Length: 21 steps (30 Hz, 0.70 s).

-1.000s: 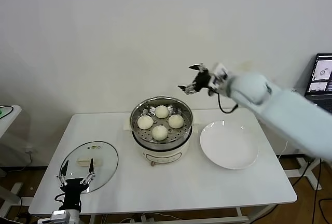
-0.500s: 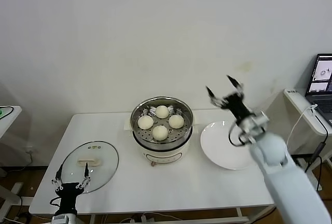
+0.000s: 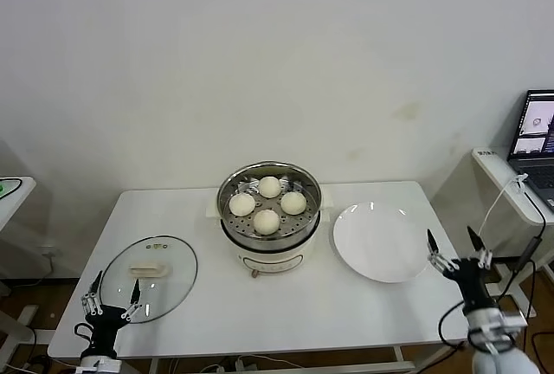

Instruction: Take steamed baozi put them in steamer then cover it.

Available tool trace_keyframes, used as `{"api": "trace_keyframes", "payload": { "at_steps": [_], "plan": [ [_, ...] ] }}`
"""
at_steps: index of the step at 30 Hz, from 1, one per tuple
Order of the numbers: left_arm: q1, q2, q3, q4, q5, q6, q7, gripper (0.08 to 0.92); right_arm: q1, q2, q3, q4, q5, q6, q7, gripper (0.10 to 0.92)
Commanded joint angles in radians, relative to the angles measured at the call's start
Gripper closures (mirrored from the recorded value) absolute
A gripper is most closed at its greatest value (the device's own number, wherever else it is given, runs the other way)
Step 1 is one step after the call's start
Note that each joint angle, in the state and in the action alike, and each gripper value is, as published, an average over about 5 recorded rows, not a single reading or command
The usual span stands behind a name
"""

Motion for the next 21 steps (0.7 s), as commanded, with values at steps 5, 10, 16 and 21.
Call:
{"api": "trace_keyframes", "payload": {
  "at_steps": [5,10,16,21],
  "plan": [
    [-0.110,0.075,0.039,0.137,0.489,0.027,-0.024,0.177,-0.157,0.094,0.075,0.074,0.048,0.039,-0.059,0.202],
    [-0.157,0.090,0.044,0.181,0.505,0.037,-0.011,0.177,-0.164,0.099,0.058,0.104,0.052,0.031,-0.061,0.203],
    [-0.196,0.099,0.049,0.195,0.503,0.043,-0.006,0.177,-0.169,0.096,0.057,0.112,0.063,0.029,-0.061,0.203],
    [-0.224,0.099,0.061,0.217,0.514,0.044,-0.004,0.177,-0.169,0.103,0.044,0.117,0.056,0.034,-0.056,0.203]
  ]
}}
